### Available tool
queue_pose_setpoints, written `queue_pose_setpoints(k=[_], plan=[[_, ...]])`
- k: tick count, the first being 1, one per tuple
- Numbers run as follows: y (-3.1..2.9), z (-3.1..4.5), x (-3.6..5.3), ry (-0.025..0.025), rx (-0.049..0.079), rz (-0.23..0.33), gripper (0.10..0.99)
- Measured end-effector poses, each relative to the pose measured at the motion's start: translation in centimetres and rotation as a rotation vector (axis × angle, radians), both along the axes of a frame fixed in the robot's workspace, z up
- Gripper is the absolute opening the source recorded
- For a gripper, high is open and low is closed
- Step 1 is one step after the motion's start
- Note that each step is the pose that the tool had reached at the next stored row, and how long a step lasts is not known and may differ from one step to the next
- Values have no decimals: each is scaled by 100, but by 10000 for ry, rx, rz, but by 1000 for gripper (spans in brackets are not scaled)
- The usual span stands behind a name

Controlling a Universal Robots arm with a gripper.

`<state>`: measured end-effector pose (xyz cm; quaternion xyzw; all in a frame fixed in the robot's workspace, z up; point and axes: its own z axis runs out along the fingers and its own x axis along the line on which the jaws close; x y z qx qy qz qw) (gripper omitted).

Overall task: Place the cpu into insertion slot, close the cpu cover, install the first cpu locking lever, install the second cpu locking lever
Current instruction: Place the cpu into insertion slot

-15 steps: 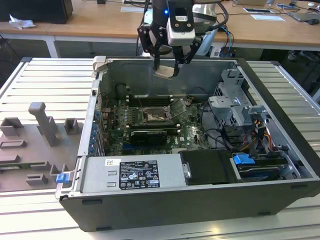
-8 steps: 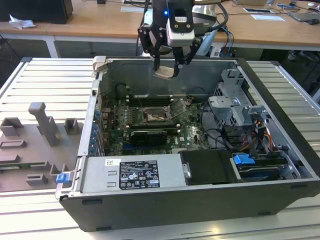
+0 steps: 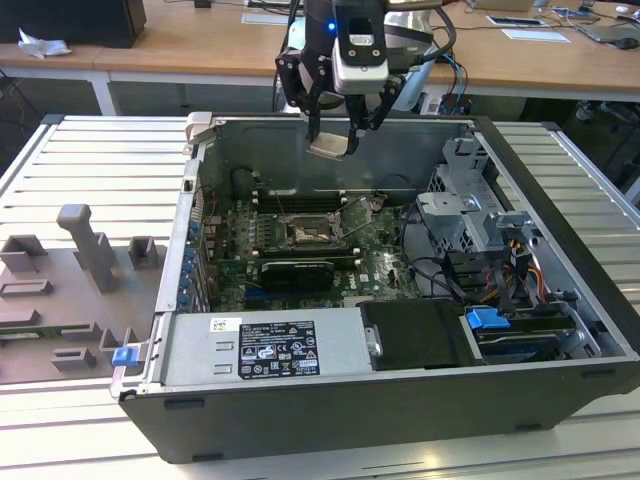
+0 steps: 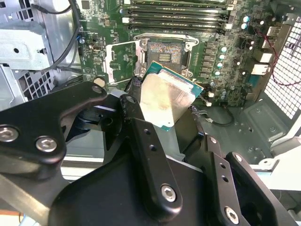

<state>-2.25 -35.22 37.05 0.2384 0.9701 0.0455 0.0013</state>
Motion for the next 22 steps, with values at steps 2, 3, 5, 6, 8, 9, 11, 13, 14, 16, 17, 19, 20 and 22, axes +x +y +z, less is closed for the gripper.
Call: queue_pose_setpoints(k=[2,3,5,6,8,9,11,13,14,16,17,19,20,22], plan=[[0,-1,0,0,0,-86,533],[0,-3,0,0,0,-166,533],[0,-4,0,0,0,-268,533],[0,-6,0,0,0,-354,533],[0,-8,0,0,1,-472,533],[0,-10,0,0,0,-538,533],[0,-12,0,0,0,-696,533],[0,-15,0,0,0,-851,533],[0,-16,0,0,-1,-911,533],[0,-19,0,0,0,-1067,533],[0,-20,0,0,0,-1129,533],[0,-23,0,0,0,-1241,533],[0,-24,0,0,0,-1284,533],[0,-28,0,0,0,-1418,533]])
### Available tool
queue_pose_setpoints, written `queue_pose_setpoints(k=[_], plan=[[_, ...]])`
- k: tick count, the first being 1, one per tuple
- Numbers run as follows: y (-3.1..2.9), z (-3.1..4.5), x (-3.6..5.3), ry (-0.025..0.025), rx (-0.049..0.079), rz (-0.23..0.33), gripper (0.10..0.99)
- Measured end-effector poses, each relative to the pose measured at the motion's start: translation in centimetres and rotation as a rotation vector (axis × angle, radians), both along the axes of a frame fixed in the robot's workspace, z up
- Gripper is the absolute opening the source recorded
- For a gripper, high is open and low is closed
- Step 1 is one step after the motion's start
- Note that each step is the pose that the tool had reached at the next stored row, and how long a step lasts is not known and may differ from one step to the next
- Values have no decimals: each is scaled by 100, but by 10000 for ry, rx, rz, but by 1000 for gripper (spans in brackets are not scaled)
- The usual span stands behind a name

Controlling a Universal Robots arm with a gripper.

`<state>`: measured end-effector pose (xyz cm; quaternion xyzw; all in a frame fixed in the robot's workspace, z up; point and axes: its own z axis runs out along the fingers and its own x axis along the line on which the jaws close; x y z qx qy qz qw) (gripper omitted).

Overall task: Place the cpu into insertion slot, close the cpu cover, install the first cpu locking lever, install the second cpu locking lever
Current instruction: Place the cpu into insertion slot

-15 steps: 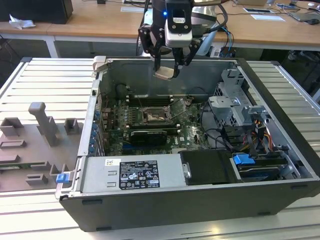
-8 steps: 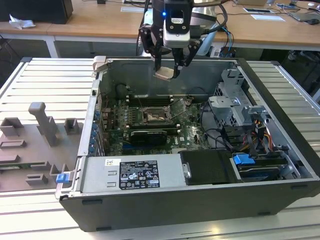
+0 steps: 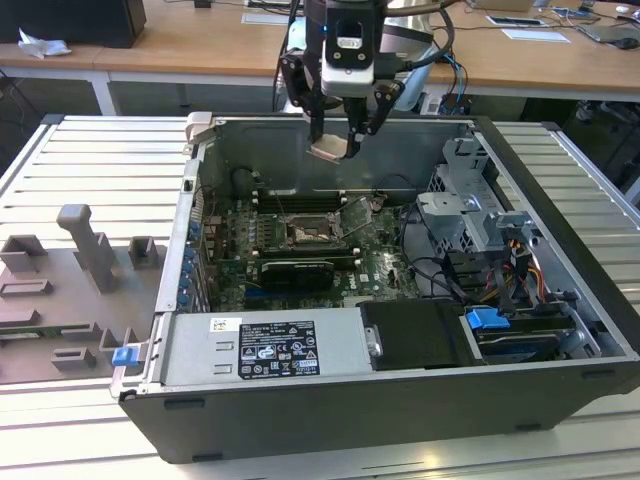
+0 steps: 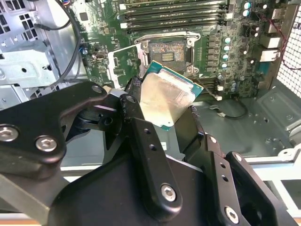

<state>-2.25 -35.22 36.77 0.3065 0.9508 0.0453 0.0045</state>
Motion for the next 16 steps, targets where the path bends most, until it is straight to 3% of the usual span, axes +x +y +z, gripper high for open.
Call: queue_pose_setpoints(k=[9,16], plan=[[0,-36,0,0,-2,-1155,533],[0,-97,0,0,-2,-1683,533]])
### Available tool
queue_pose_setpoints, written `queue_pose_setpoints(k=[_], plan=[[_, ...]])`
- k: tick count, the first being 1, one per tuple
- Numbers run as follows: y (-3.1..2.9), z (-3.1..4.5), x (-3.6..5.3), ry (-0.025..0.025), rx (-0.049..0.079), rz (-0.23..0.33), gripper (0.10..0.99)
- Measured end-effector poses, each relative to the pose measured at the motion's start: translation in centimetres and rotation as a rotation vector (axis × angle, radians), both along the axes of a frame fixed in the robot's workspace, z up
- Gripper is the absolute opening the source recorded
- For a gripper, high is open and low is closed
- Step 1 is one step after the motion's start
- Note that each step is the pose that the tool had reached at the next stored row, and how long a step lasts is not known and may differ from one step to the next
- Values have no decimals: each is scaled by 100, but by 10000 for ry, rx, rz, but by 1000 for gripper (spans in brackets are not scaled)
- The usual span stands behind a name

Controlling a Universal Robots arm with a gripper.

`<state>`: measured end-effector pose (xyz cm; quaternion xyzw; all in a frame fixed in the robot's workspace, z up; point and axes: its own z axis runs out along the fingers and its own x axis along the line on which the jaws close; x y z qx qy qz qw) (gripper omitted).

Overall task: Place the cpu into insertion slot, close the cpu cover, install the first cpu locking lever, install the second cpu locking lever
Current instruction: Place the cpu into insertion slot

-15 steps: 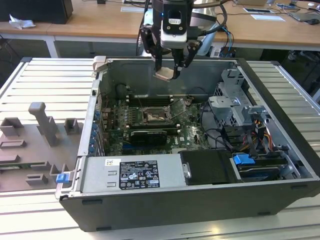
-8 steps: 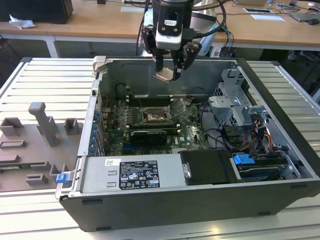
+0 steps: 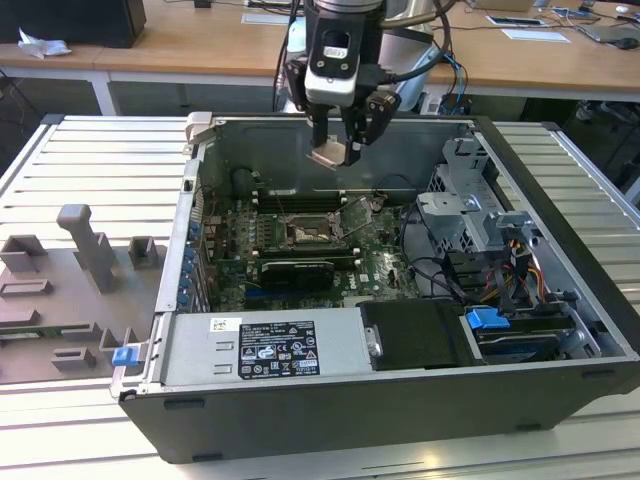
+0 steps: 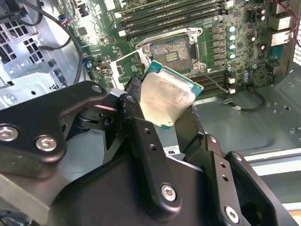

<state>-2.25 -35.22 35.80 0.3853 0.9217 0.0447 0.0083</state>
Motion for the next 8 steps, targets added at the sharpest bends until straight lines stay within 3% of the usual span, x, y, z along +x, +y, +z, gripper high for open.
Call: queue_pose_setpoints(k=[8], plan=[[0,-60,0,0,-1,-515,533]])
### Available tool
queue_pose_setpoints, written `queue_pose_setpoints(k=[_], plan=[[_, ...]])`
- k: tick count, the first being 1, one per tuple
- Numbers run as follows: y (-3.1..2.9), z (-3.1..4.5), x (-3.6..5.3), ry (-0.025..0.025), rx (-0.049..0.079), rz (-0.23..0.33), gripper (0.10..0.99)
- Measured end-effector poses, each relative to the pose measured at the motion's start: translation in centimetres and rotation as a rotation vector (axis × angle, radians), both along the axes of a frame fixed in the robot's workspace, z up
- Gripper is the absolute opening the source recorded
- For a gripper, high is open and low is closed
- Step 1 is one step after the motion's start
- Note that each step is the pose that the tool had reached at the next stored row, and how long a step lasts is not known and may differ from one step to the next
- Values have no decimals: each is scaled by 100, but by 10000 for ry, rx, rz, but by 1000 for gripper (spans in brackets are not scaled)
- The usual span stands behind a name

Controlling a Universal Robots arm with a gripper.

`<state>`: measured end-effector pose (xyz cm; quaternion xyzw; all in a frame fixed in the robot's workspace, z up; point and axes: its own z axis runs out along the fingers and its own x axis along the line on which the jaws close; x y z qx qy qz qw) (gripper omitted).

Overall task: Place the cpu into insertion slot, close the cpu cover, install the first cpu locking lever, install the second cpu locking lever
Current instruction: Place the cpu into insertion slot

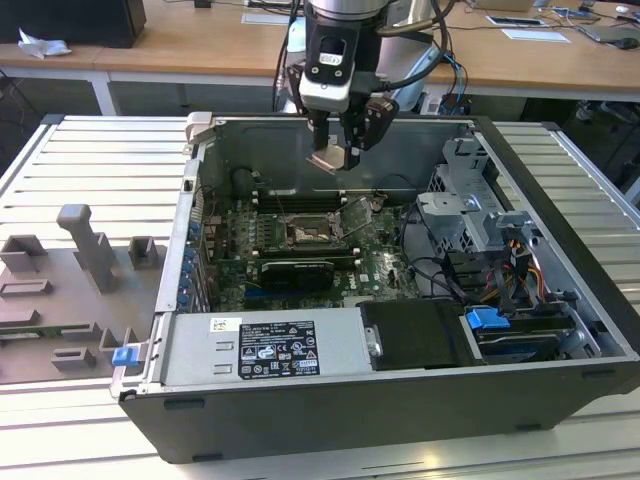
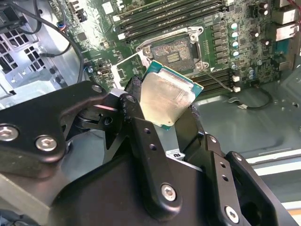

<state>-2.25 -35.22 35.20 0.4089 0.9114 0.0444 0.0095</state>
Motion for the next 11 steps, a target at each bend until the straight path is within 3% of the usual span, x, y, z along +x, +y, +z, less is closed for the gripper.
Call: queue_pose_setpoints(k=[11], plan=[[0,-50,0,0,1,-610,533]])
